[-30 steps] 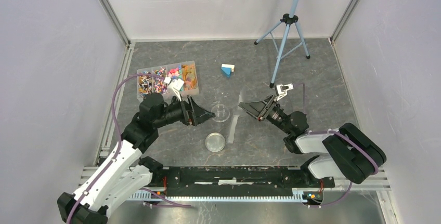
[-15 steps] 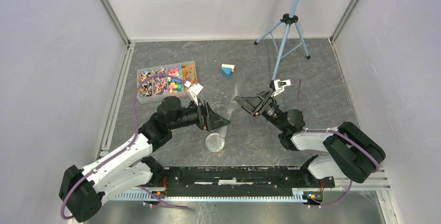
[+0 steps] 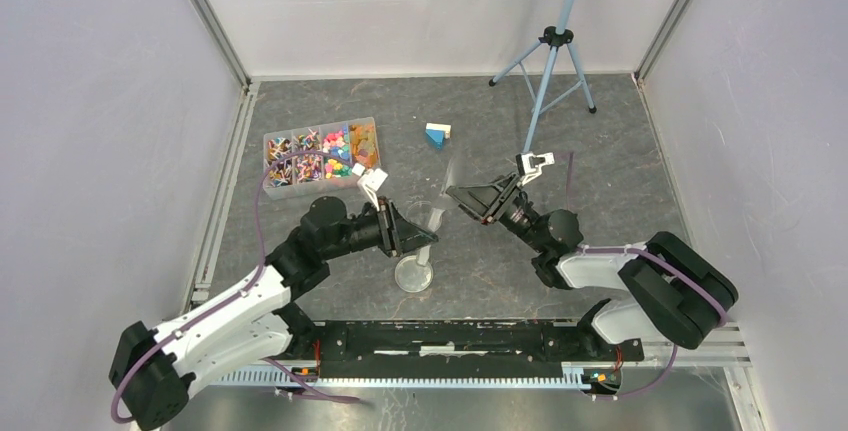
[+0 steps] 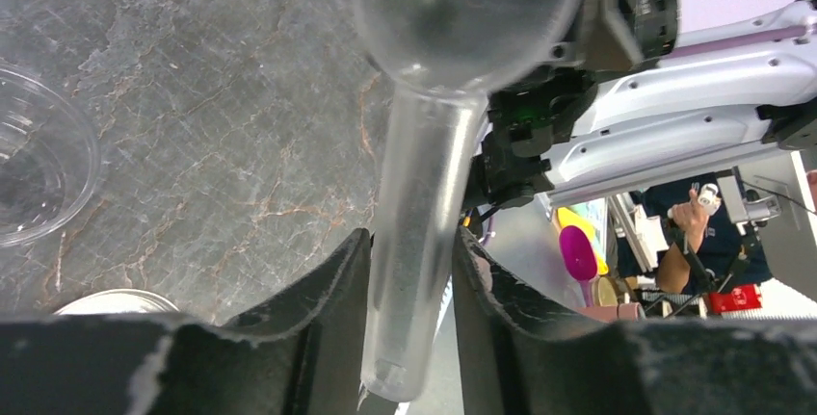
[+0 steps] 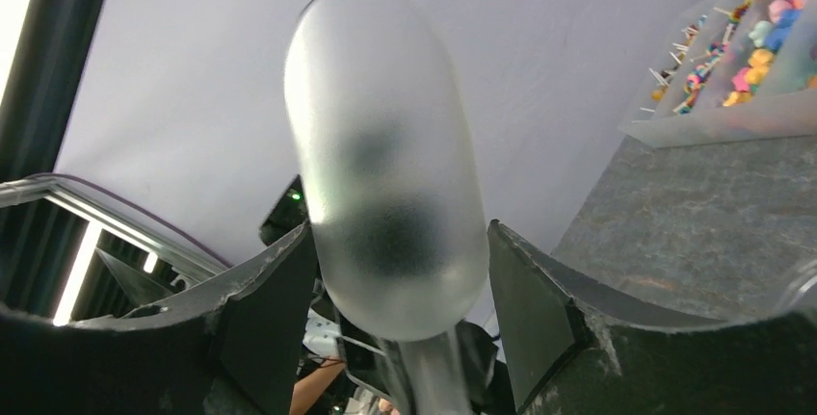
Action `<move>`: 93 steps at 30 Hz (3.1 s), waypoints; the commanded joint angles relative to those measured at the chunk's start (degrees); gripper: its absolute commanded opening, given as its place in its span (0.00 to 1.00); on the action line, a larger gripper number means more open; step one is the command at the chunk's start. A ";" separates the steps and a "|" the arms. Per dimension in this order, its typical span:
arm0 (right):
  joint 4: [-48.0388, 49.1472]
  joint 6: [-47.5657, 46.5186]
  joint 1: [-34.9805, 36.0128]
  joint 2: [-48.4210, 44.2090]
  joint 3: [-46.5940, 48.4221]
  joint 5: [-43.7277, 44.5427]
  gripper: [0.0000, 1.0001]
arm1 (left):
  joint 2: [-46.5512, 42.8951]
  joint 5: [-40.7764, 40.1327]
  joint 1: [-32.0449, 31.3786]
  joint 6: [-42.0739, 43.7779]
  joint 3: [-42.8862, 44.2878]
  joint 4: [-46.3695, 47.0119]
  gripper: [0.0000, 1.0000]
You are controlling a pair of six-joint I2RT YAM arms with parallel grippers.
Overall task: Pack the candies
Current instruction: Pick up the spatula from the center of the board.
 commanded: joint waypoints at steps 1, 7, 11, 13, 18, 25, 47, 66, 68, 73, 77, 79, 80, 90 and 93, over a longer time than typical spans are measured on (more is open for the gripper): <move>27.02 -0.79 0.12 1.55 0.57 -0.19 0.72 | -4.55 -3.99 -0.33 3.68 1.67 -4.14 0.38; 18.80 -4.41 -0.13 -1.58 0.52 -1.59 0.93 | -4.13 -9.26 -0.32 14.02 11.01 -24.74 0.32; 1.96 -10.26 -2.06 -8.92 0.97 -2.18 0.95 | -3.14 -13.61 -0.33 20.45 17.47 -35.03 0.32; -10.94 -13.72 -3.39 -13.40 2.07 -1.34 0.95 | -2.42 -15.10 -0.33 23.27 20.29 -38.70 0.31; -49.43 -29.17 -3.74 -21.34 13.27 2.84 0.95 | -0.85 -17.23 -0.42 28.97 24.44 -43.64 0.31; -68.58 -34.17 -4.01 -22.91 21.32 8.31 0.92 | 1.94 -29.06 -2.85 36.33 28.78 -48.70 0.29; -75.28 -35.57 -7.35 -9.56 30.15 -3.22 0.49 | 0.46 -32.31 -8.86 60.85 25.23 -43.40 0.24; -60.23 -22.50 -9.58 -8.11 22.09 -16.54 0.14 | -1.99 -31.39 -8.92 66.16 22.76 -40.14 0.23; -54.63 -18.13 -9.98 -8.24 19.91 -18.12 0.00 | -2.33 -32.66 -8.92 66.31 23.03 -40.02 0.32; -41.29 -7.49 -10.26 -7.93 16.27 -21.09 0.00 | -5.97 -30.70 -8.85 68.25 22.69 -38.54 0.55; -34.87 -0.99 -10.35 -8.34 13.54 -20.59 0.00 | -10.94 -29.01 -8.84 70.42 19.58 -33.88 0.72; -29.46 3.36 -10.33 -8.03 11.82 -20.54 0.00 | -13.41 -28.13 -8.85 71.83 17.92 -31.91 0.78; -27.28 4.79 -10.35 -7.81 11.21 -20.54 0.00 | -14.27 -28.08 -8.78 72.44 17.09 -30.90 0.79; -22.48 8.52 -10.33 -7.40 8.64 -19.75 0.00 | -16.01 -26.20 -8.86 73.63 15.75 -26.20 0.79; -21.86 8.96 -10.34 -7.11 8.05 -19.64 0.00 | -15.75 -25.50 -8.90 73.23 15.57 -24.88 0.78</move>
